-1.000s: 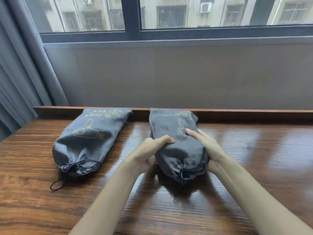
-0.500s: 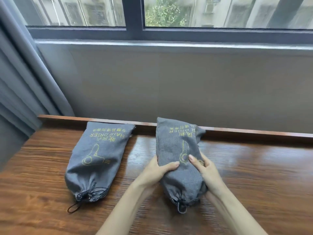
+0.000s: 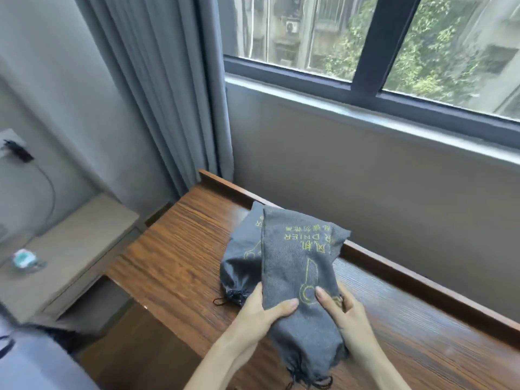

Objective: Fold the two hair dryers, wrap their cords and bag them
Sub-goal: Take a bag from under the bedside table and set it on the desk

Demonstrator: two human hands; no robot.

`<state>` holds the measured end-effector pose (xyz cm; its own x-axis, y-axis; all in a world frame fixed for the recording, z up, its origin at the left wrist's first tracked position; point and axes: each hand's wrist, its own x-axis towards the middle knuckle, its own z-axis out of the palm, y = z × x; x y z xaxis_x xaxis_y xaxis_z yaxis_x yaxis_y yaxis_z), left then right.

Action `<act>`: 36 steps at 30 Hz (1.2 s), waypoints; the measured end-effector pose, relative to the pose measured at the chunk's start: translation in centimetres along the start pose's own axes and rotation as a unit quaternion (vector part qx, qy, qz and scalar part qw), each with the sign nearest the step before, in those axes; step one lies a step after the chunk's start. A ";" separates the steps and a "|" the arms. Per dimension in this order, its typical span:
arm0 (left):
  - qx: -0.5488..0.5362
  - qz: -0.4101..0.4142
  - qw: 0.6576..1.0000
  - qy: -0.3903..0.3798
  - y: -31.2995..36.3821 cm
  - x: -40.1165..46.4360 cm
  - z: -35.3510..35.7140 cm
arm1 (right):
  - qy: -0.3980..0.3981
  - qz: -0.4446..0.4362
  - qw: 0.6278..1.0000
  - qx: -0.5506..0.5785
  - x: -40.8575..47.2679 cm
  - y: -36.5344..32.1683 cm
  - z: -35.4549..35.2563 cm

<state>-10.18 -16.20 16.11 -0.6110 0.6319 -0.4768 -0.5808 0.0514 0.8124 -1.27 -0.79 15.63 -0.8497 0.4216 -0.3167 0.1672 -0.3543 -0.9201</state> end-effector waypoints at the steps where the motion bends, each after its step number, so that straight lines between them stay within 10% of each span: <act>1: -0.014 0.010 1.000 0.015 0.3 -1.1 -1.2 | -0.025 0.002 1.000 -0.010 0.3 -0.1 1.5; 18: -0.265 0.148 0.904 0.302 -5.1 -16.6 -28.0 | -0.406 0.066 0.898 -0.156 2.9 12.3 33.6; 36: -0.358 0.062 0.866 0.342 -16.2 -7.9 -56.8 | -0.368 0.217 0.875 -0.229 16.8 38.1 51.3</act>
<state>-26.52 -65.96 -12.41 -0.7265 -0.0217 -0.6868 -0.5221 -0.6323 0.5724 -34.85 -49.96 -12.90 -0.7201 -0.3809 -0.5800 0.5932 0.0957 -0.7994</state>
